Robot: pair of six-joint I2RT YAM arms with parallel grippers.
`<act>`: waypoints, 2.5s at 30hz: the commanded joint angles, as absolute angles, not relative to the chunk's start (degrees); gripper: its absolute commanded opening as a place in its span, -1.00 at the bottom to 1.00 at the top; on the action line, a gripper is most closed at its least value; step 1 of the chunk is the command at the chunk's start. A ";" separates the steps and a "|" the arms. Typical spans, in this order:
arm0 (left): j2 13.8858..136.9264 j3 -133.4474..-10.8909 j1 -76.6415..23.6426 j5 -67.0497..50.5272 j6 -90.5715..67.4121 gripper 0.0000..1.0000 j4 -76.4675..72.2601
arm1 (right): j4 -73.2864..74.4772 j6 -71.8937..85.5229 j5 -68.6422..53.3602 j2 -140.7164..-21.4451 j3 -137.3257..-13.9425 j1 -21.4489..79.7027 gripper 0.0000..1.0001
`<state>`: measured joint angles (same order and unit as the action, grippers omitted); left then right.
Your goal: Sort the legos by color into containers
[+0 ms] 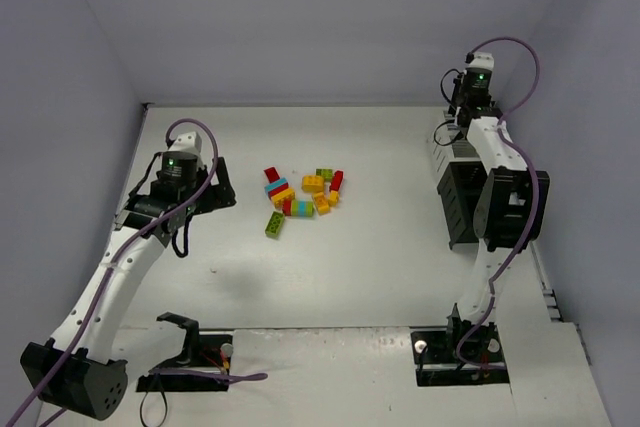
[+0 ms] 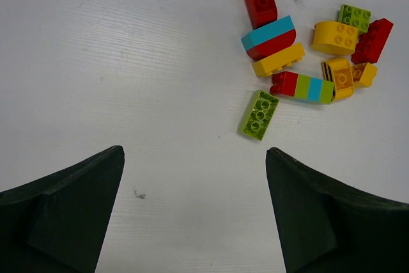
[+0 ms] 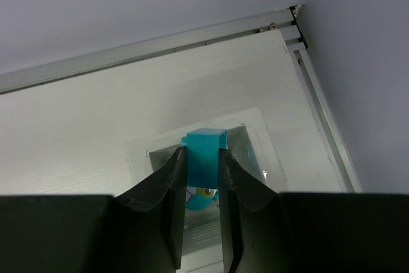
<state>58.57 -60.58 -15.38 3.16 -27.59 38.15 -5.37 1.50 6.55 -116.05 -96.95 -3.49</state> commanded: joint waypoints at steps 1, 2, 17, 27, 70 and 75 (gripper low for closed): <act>59.41 -64.42 -15.56 2.90 -27.16 0.70 34.10 | -8.79 3.96 5.01 -114.26 -96.59 -4.22 -0.99; 59.68 -64.68 -15.56 2.90 -27.25 0.70 33.93 | -8.70 3.96 5.18 -114.43 -96.42 -4.22 -0.99; 61.00 -65.21 -15.56 2.20 -26.28 0.70 33.58 | -6.60 5.62 3.95 -107.85 -91.23 -2.73 0.11; 59.86 -65.92 -15.56 2.20 -26.89 0.70 35.77 | -0.71 18.16 16.79 -101.60 -88.25 14.05 0.11; 48.34 -60.47 -15.56 3.25 -26.90 0.70 43.25 | 0.54 23.22 22.50 -109.97 -83.26 27.70 -1.00; 49.92 -60.82 -15.56 2.11 -26.72 0.70 40.26 | -9.38 14.70 18.37 -99.34 -76.30 19.44 -1.00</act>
